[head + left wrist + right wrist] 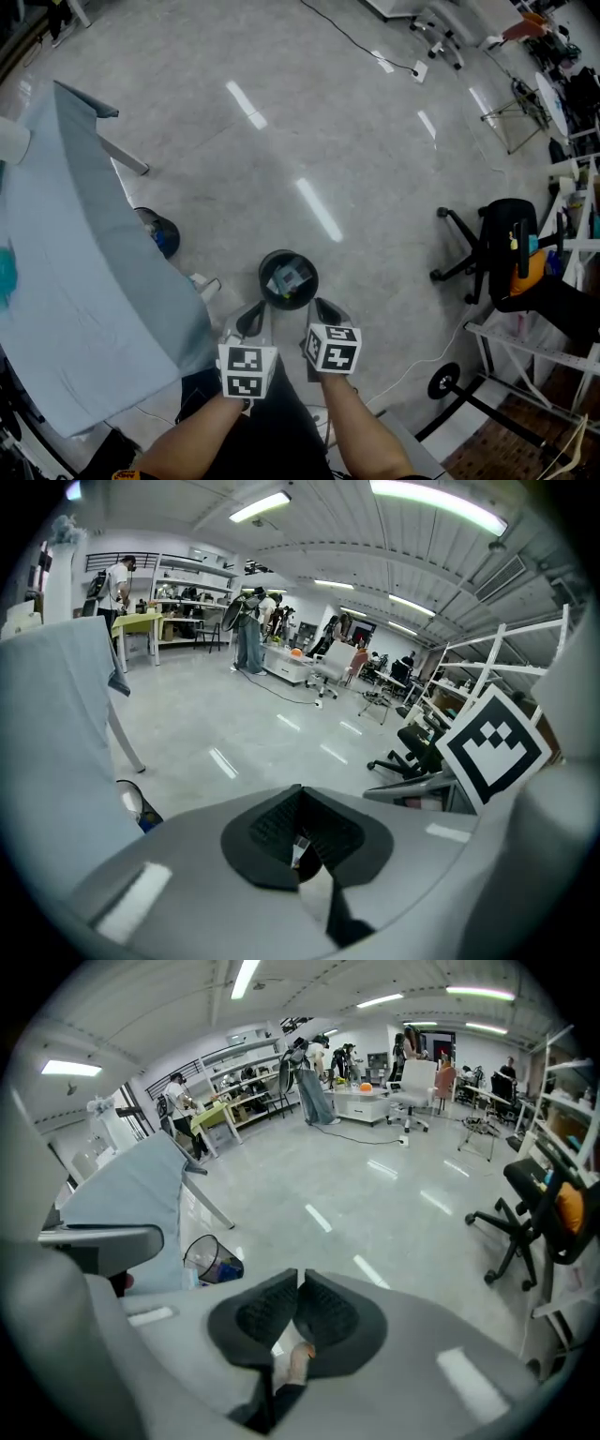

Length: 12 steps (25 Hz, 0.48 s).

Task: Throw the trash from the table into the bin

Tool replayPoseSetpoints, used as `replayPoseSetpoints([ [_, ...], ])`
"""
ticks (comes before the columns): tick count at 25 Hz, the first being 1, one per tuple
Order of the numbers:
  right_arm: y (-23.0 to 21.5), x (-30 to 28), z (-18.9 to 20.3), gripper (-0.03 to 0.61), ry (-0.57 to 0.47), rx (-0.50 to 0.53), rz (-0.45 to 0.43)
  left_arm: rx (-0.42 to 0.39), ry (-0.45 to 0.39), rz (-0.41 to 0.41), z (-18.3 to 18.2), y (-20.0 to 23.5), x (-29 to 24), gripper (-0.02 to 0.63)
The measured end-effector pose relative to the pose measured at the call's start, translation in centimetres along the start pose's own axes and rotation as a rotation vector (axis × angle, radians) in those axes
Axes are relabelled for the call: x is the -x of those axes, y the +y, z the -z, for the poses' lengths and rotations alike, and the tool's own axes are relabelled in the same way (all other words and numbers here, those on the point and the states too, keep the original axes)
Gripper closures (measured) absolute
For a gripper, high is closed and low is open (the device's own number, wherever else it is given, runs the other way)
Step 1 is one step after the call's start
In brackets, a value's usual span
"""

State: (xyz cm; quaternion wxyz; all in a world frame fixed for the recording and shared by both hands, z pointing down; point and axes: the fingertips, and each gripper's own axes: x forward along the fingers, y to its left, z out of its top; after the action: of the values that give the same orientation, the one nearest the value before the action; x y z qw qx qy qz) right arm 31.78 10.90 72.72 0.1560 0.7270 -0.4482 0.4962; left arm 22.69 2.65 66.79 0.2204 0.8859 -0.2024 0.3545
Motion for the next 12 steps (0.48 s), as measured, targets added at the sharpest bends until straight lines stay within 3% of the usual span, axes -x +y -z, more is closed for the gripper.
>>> replayPoseSetpoints([
  [12,4.8,8.6,-5.3,0.561,-0.101,0.128,-0.046,-0.015,-0.079,-0.013,-5.9,-0.1,5.6,0.606],
])
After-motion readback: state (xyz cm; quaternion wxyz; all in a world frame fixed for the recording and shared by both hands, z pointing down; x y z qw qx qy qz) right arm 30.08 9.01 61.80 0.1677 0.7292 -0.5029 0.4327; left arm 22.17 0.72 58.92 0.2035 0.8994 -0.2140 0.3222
